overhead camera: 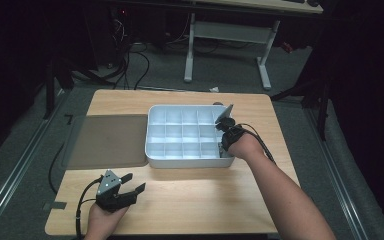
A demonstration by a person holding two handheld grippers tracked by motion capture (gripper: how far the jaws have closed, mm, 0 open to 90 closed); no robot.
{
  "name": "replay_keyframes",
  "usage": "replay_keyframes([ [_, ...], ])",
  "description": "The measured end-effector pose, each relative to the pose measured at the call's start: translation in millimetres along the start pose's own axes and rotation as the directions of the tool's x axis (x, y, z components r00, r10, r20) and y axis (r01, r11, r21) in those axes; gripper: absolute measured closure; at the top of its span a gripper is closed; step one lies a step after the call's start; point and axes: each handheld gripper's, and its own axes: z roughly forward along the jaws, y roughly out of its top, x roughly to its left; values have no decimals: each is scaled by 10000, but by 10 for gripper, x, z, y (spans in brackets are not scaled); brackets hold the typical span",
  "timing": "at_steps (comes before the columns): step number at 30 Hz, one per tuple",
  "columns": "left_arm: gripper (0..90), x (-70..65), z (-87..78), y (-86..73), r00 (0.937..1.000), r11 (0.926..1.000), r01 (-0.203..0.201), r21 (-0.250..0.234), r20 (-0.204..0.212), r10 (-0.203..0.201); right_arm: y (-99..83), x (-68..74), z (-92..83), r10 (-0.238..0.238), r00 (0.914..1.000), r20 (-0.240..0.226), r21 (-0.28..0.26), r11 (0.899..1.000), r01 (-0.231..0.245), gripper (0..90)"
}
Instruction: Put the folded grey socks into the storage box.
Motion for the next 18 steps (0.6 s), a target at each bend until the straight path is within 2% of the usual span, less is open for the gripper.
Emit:
replay_keyframes([
  [2, 370, -3, 0, -1, 10000, 10000, 0, -8, 7, 0, 4, 2, 22, -194, 9998, 45, 14, 9998, 194, 900],
  [6, 370, -15, 0, -2, 10000, 10000, -31, 4, 3, 31, 7, 17, 69, -187, 9998, 76, 86, 9998, 186, 900],
  [7, 370, -17, 1, -2, 10000, 10000, -40, 15, -8, 40, 5, 33, 84, -54, 9999, 86, 151, 9999, 53, 900],
  [8, 370, -17, 1, -2, 10000, 10000, -42, 23, -10, 42, 6, 22, 109, -216, 9997, 97, 113, 9997, 215, 900],
  [11, 370, -16, 6, -3, 10000, 10000, -48, 68, -3, 48, 3, 15, 116, -173, 9998, 35, 90, 9998, 173, 900],
  [16, 370, -21, 9, 1, 10000, 9999, -45, 101, 17, 45, -34, -10, -15, -41, 9999, -138, -186, 9998, 39, 857],
  [18, 370, -20, 13, 1, 10000, 10000, -46, 83, 4, 46, -63, -36, -105, -38, 9997, -254, -473, 9989, 26, 841],
])
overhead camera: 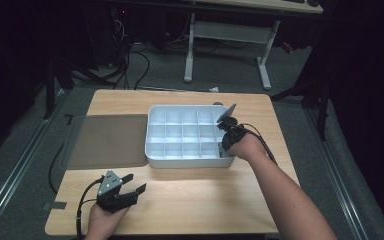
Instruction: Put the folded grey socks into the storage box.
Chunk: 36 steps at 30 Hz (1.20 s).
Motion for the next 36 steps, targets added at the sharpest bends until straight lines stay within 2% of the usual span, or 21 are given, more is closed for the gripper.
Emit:
replay_keyframes([
  [2, 367, 4, 3, -1, 10000, 10000, -21, 42, -9, 21, -33, -17, -106, 261, 9993, -278, -382, 9989, -272, 825],
  [5, 361, 3, 3, -9, 10000, 9998, -83, 175, -22, 84, -95, -22, -242, 307, 9972, -675, -1015, 9941, -375, 800],
  [13, 349, 34, -13, -41, 9999, 9985, 29, 548, -132, -22, -252, 8, -345, 316, 9964, -788, -1920, 9803, -463, 700],
  [18, 346, 38, -28, -40, 9998, 9984, 69, 559, -213, -58, -427, 7, -408, 463, 9953, -851, -2789, 9579, -685, 653],
  [20, 345, 33, -36, -51, 9997, 9983, 42, 576, -256, -28, -524, 9, -432, 355, 9963, -787, -3139, 9477, -586, 641],
  [22, 341, 39, -44, -61, 9997, 9978, 98, 654, -239, -83, -639, 12, -464, 297, 9973, -669, -3584, 9321, -518, 638],
  [23, 338, 43, -51, -64, 9996, 9980, 134, 616, -251, -119, -715, 2, -470, 343, 9956, -871, -3829, 9215, -653, 628],
  [24, 338, 48, -57, -68, 9994, 9983, 243, 531, -261, -229, -758, -2, -472, 243, 9960, -864, -3933, 9177, -565, 621],
  [25, 338, 49, -59, -69, 9993, 9984, 286, 484, -266, -274, -840, -3, -468, 129, 9962, -859, -4178, 9073, -478, 613],
  [26, 338, 46, -55, -72, 9992, 9985, 318, 452, -253, -307, -888, -8, -464, 76, 9968, -797, -4284, 9027, -411, 601],
  [27, 338, 42, -49, -72, 9993, 9985, 292, 457, -252, -281, -983, -7, -448, -10, 9979, -652, -4618, 8865, -293, 598],
  [28, 338, 37, -43, -73, 9994, 9986, 262, 451, -230, -252, -1040, -9, -435, -28, 9981, -619, -4743, 8799, -270, 589],
  [29, 338, 32, -36, -76, 9995, 9988, 236, 438, -207, -228, -1121, -14, -407, -71, 9986, -531, -4996, 8660, -204, 587],
  [33, 338, 19, 1, -90, 9998, 9985, 74, 543, -190, -64, -1454, -20, -223, 125, 9972, -733, -5736, 8174, -524, 574],
  [35, 339, 8, 0, -84, 9997, 9988, -4, 497, -232, 16, -1609, -3, -96, 192, 9975, -687, -6092, 7910, -572, 567],
  [36, 339, 3, -2, -81, 9997, 9990, -42, 436, -252, 53, -1703, 15, -11, 265, 9970, -729, -6328, 7714, -668, 569],
])
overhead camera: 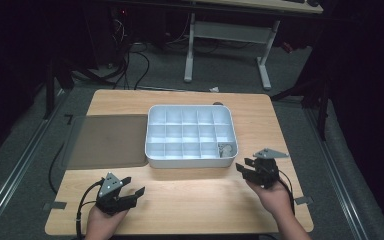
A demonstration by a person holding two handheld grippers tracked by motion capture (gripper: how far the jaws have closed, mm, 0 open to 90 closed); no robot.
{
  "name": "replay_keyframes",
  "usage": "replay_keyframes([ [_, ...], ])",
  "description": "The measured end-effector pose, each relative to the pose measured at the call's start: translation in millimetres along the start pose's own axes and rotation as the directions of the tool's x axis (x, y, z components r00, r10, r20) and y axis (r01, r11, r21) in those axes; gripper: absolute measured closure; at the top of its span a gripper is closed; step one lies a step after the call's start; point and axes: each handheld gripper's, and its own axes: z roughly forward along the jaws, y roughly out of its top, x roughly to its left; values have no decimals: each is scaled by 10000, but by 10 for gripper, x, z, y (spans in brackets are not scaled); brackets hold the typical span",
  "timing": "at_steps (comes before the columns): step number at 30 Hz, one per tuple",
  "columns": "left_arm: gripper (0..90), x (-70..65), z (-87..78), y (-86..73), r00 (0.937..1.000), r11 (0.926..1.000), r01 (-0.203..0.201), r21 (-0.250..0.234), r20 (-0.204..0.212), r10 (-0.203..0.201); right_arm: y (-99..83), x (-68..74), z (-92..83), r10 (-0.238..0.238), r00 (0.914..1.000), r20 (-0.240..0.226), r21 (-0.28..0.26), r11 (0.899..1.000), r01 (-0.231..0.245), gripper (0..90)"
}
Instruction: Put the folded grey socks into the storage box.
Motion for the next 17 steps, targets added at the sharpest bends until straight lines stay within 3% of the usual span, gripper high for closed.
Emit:
replay_keyframes([
  [4, 340, -30, 1, 2, 9999, 9998, -34, -192, -140, 31, -375, 58, 18, 584, 9983, -23, -909, 9941, -584, 571],
  [7, 339, -66, 17, 1, 9997, 10000, -75, 14, -245, 75, -660, 72, -12, 1270, 9917, -220, -1890, 9735, -1289, 576],
  [8, 339, -83, 26, 5, 9995, 9998, -169, 117, -259, 172, -686, 69, -28, 1317, 9910, -236, -1817, 9742, -1338, 579],
  [9, 339, -95, 37, 6, 9992, 9995, -247, 179, -305, 252, -680, 65, -72, 1039, 9942, -261, -1734, 9790, -1069, 582],
  [10, 340, -101, 54, 9, 9988, 9993, -283, 249, -385, 293, -674, 59, -106, 788, 9969, 41, -1857, 9796, -767, 585],
  [11, 339, -98, 63, 12, 9988, 9992, -258, 289, -407, 270, -673, 21, -122, 807, 9966, 162, -1884, 9791, -762, 582],
  [14, 339, -81, 80, 17, 9988, 9997, -71, 252, -485, 83, -713, -76, -88, 1370, 9906, 25, -1808, 9743, -1343, 576],
  [17, 339, -83, 66, 3, 9990, 9995, -137, 285, -416, 149, -733, -91, -56, 1355, 9908, 42, -1693, 9766, -1328, 572],
])
